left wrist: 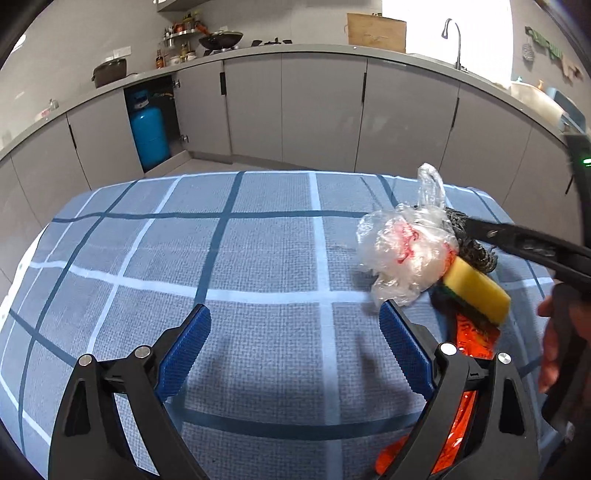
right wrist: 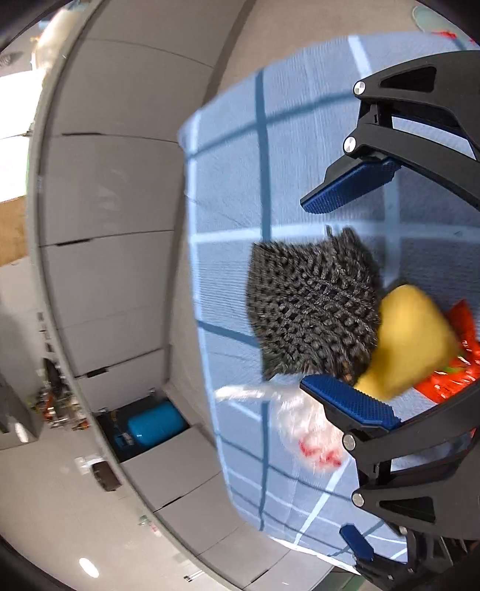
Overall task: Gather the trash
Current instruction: 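Grasp the red sausage wrapper with the left tool while the right tool grasps the black mesh scrubber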
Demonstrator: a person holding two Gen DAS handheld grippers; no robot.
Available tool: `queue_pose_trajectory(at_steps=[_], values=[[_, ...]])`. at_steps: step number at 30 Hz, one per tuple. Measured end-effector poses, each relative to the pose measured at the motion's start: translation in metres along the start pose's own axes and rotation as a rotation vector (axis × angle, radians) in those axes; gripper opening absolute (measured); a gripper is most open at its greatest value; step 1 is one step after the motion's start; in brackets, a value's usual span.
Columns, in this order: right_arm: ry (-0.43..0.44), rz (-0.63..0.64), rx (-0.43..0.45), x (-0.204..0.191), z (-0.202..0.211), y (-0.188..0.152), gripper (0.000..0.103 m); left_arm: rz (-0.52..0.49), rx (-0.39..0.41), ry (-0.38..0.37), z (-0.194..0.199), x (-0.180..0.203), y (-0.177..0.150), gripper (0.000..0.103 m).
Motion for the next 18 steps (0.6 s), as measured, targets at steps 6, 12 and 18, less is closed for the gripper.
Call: queue_pose_trajectory(at_steps=[6,12,18], values=[[0.055,-0.03,-0.068,0.004,-0.007,-0.005,0.01,-0.01,-0.004,-0.02,0.0,0.004,-0.001,0.091],[0.031,-0.031,0.058,0.018,0.042,-0.008,0.008,-0.062,0.028,-0.059,0.017,0.022,0.0,0.091],[-0.011,-0.029,0.151,0.046,0.106,-0.028,0.008,-0.146,0.009,-0.155,0.022,0.061,-0.009,0.091]])
Point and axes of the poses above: each gripper's, at about its wrist camera, not at the fingertips, and z roughly against the way its jaws point, x to its right, y to its top, the point moved 1 cm from there along -z, roughly the way its jaws point, and after that the axes turned 11 degrees about -z, right-handed, at the moved point
